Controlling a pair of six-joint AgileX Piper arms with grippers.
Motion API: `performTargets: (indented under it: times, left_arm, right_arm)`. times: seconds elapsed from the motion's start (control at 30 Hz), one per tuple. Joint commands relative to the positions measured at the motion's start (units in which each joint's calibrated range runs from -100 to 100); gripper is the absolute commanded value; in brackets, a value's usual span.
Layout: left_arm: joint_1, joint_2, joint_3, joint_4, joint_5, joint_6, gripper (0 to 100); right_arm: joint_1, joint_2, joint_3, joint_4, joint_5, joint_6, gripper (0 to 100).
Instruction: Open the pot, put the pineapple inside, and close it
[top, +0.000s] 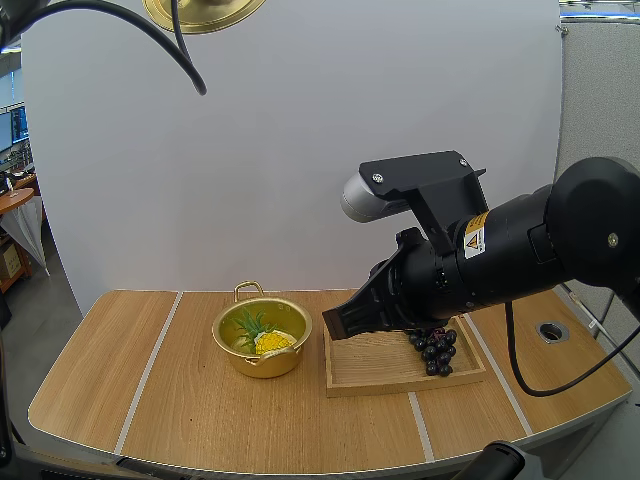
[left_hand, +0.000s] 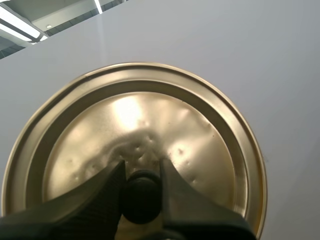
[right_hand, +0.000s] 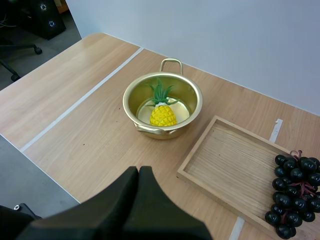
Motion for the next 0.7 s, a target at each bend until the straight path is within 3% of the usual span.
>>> performTargets:
  times: [0.0, 0.37, 0.67]
  left_arm:
    - [0.05, -0.29, -0.27, 0.21, -1.86, -0.25, 0]
    - [0.05, -0.29, -0.27, -0.36, 0.52, -0.25, 0]
    - [0.05, 0.65, 0.17, 0.0, 31.24, -3.58, 0]
  right_arm:
    - [0.05, -0.62, 0.22, 0.1, -0.06, -0.03, 0]
    - [0.05, -0.62, 0.22, 0.1, -0.06, -0.03, 0]
    - [0.05, -0.62, 0.22, 0.1, -0.06, -0.03, 0]
